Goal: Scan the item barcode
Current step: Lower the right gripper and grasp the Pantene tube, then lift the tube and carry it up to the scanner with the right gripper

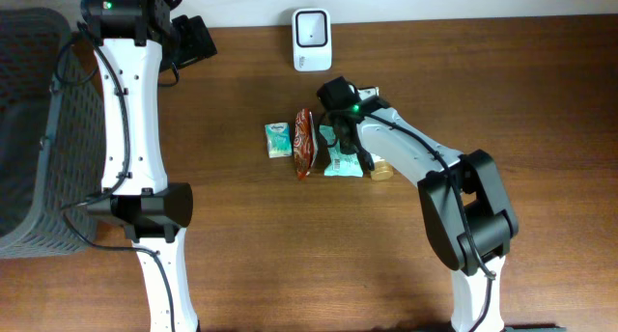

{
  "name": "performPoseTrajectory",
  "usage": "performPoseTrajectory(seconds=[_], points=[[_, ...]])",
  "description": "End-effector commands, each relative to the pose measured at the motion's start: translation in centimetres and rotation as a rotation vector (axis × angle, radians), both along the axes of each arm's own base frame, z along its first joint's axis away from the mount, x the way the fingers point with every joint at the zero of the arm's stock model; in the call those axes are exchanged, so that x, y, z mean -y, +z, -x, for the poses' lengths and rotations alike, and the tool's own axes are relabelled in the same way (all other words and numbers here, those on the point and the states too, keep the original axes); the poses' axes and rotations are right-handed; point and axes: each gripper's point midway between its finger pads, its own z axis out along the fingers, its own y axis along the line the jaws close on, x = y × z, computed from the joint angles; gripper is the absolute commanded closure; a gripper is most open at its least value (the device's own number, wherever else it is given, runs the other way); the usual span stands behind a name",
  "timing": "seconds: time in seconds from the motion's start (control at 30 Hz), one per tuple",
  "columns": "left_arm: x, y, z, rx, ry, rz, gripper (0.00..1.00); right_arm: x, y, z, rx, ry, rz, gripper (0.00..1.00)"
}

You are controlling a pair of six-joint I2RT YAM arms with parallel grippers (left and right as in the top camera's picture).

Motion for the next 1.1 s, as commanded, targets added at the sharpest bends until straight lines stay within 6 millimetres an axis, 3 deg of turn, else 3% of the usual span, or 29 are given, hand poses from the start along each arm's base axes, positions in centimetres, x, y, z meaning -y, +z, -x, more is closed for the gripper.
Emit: performPoseTrajectory(seconds=[0.0,0.1,0.13,0.23,0.3,0.4,0.5,0.6,0.73,0.8,0.9,1.07], points=[[-0.3,0.3,0.1,0.008,0.004,-0.011,0.01,1.4,-1.3,0.3,-0.017,-0.044,-0.010,0.45],[-0.3,0.3,0.1,0.008,0.004,-0.011,0.01,1.5,-1.5,0.3,-0.014,-0.045,-0.010,0.46],[-0.3,0.3,0.1,0.008,0.004,-0.011,0.01,1.4,-1.5,0.2,-0.012,-0.045,-0.013,0.50],[-0.3,0.3,0.1,0.008,0.004,-0.011,0.01,1.1,-1.7,0.3,-0.022,-0.039,-0.032,0.77],[-0.3,0.3,0.1,0.008,0.004,-0.011,0.01,0.7,-1.8,0.5,-0.037,-0.026,-0.058,0.89],[-0.3,0.3,0.1,0.008,0.004,-0.011,0.01,-0.1,-1.6,0.6,-0.065,-0.022,-0.131,0.89],[-0.3,0.3,0.1,0.007,0.004,-0.011,0.01,-0.2,-0.7,0.4,-0.114,-0.042,-0.258,0.96],[-0.3,0.3,0.1,0.008,0.004,-0.011,0.01,0.2,0.0,0.4,-0.165,-0.064,-0.412,0.96],[-0.3,0.3,0.1,0.008,0.004,-0.011,0.01,0.5,1.8,0.8,-0.261,0.072,-0.816,0.96],[-0.3,0.3,0.1,0.007,0.004,-0.011,0.01,2.1,2.0,1.3,-0.277,0.075,-0.887,0.96],[-0.3,0.3,0.1,0.008,0.004,-0.011,0.01,4.9,0.8,2.4,-0.302,0.024,-0.881,0.94],[-0.3,0.3,0.1,0.008,0.004,-0.011,0.01,5.0,-0.7,3.4,-0.323,0.034,-0.844,0.59]])
